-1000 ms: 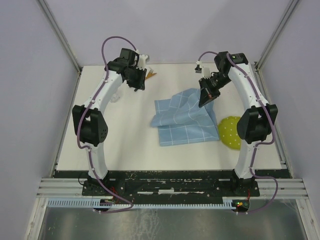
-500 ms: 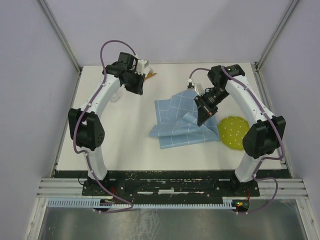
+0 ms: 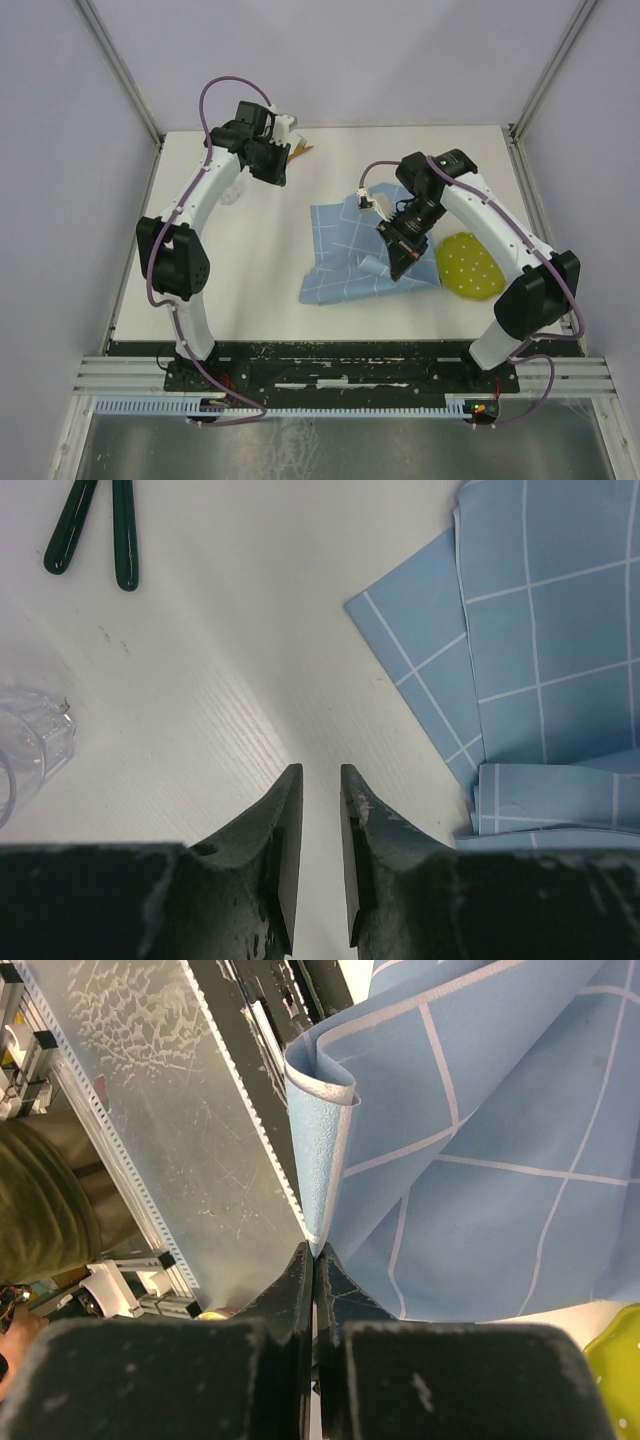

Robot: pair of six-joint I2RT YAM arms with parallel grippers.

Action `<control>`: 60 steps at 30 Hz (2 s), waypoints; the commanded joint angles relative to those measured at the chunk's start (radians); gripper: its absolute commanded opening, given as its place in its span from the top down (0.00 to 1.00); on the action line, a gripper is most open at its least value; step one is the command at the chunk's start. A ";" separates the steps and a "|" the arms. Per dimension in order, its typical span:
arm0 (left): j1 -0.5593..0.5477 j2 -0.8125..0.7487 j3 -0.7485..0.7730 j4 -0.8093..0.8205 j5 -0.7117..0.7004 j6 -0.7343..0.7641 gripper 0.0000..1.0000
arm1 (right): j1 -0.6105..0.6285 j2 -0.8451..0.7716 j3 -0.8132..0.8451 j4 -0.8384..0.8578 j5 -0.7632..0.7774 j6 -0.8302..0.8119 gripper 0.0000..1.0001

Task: Set the dinner table for one person
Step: Flatten out the napkin at the center of the board.

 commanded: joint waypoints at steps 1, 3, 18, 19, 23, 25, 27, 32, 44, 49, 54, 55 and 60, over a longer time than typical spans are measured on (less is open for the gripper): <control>0.004 -0.002 0.045 0.019 0.024 0.038 0.72 | 0.002 -0.018 0.030 -0.142 -0.034 -0.024 0.98; 0.005 -0.002 0.043 0.019 0.022 0.037 0.72 | 0.002 -0.019 0.049 -0.110 0.002 -0.005 0.98; 0.005 0.000 0.063 0.008 0.001 0.036 0.73 | -0.139 0.187 0.418 0.236 0.237 0.234 0.98; 0.005 0.000 0.064 0.006 0.001 0.036 0.73 | -0.159 0.197 0.418 0.264 0.242 0.255 0.98; 0.005 -0.006 0.056 0.006 -0.005 0.041 0.73 | -0.240 0.236 0.436 0.312 0.261 0.327 0.98; 0.005 -0.007 0.057 0.006 -0.006 0.044 0.73 | -0.280 0.226 0.408 0.364 0.294 0.363 0.98; 0.005 -0.003 0.057 0.006 -0.003 0.038 0.73 | -0.315 0.216 0.367 0.411 0.332 0.376 0.98; 0.004 0.004 0.058 0.007 0.014 0.024 0.73 | -0.357 0.245 0.303 0.491 0.376 0.381 0.98; 0.004 0.007 0.064 -0.010 0.007 0.040 0.73 | -0.349 0.498 0.527 0.346 0.274 0.360 0.98; 0.004 0.009 0.061 -0.009 0.009 0.034 0.73 | -0.339 0.543 0.559 0.371 0.361 0.376 0.98; 0.002 0.017 0.058 -0.006 0.009 0.030 0.73 | -0.335 0.593 0.639 0.366 0.371 0.375 0.98; 0.002 0.020 0.059 -0.005 0.010 0.030 0.73 | -0.332 0.610 0.666 0.359 0.364 0.374 0.98; 0.001 0.032 0.074 -0.005 0.005 0.036 0.73 | -0.312 0.688 0.765 0.312 0.292 0.348 0.98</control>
